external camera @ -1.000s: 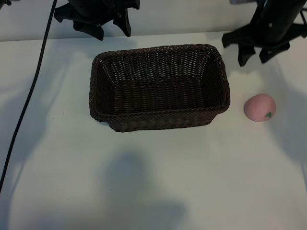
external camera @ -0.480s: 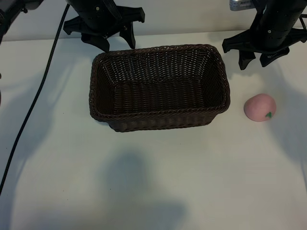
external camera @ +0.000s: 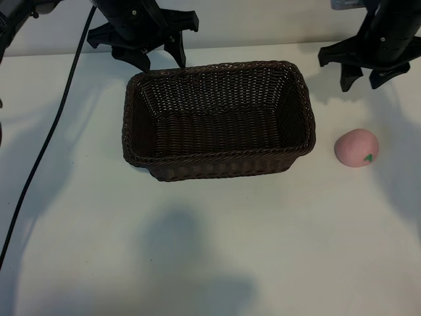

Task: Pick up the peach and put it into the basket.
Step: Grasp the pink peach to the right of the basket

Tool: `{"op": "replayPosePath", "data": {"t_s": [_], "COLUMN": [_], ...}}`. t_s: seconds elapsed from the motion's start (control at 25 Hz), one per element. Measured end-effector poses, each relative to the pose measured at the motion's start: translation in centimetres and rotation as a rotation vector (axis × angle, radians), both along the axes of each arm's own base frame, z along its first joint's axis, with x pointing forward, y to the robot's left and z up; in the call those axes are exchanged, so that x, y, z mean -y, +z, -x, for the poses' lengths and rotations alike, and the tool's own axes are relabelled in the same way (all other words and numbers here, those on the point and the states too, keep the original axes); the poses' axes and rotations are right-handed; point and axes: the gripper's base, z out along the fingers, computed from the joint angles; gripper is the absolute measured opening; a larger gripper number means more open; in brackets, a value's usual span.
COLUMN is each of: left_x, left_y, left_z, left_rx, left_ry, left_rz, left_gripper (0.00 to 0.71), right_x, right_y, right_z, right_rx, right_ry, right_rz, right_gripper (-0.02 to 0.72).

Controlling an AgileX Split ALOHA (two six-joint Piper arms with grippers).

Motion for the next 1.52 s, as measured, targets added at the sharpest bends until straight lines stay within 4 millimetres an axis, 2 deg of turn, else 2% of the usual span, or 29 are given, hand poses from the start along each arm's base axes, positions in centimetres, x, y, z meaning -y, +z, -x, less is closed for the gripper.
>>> {"op": "replayPosePath", "data": {"t_s": [0.12,0.44,0.92,1.04,1.16,1.24,1.4,1.52], "left_x": [0.0,0.0,0.0,0.0,0.0,0.0,0.0,0.0], "left_y": [0.0,0.0,0.0,0.0,0.0,0.0,0.0,0.0], "left_z": [0.0,0.0,0.0,0.0,0.0,0.0,0.0,0.0], "left_rx": [0.001,0.001,0.002,0.002,0.002,0.002,0.002,0.002], "left_ry": [-0.002,-0.004,-0.005,-0.005,-0.005,-0.005,-0.005,-0.005], "left_rz": [-0.001,-0.001,-0.001,-0.001,-0.001,-0.001,-0.001,-0.001], "left_gripper": [0.598,0.598,0.598,0.598,0.598,0.598,0.598,0.598], "right_x": [0.4,1.4,1.6,1.6,1.6,1.6,1.6,1.7], "right_y": [-0.8,-4.4,-7.3,-7.6,-7.6,-7.6,-7.4,-5.9], "right_z": [0.3,2.2,3.6,3.7,3.7,3.7,3.7,3.5], "right_rx": [-0.026,-0.13,-0.147,-0.139,-0.139,-0.139,-0.142,-0.121], "right_ry": [-0.007,-0.024,-0.02,-0.02,-0.02,-0.02,-0.019,-0.017], "right_rz": [-0.011,-0.01,-0.015,-0.017,-0.018,-0.018,-0.017,-0.016], "right_gripper": [0.482,0.482,0.465,0.361,0.148,0.066,0.046,0.045]}}
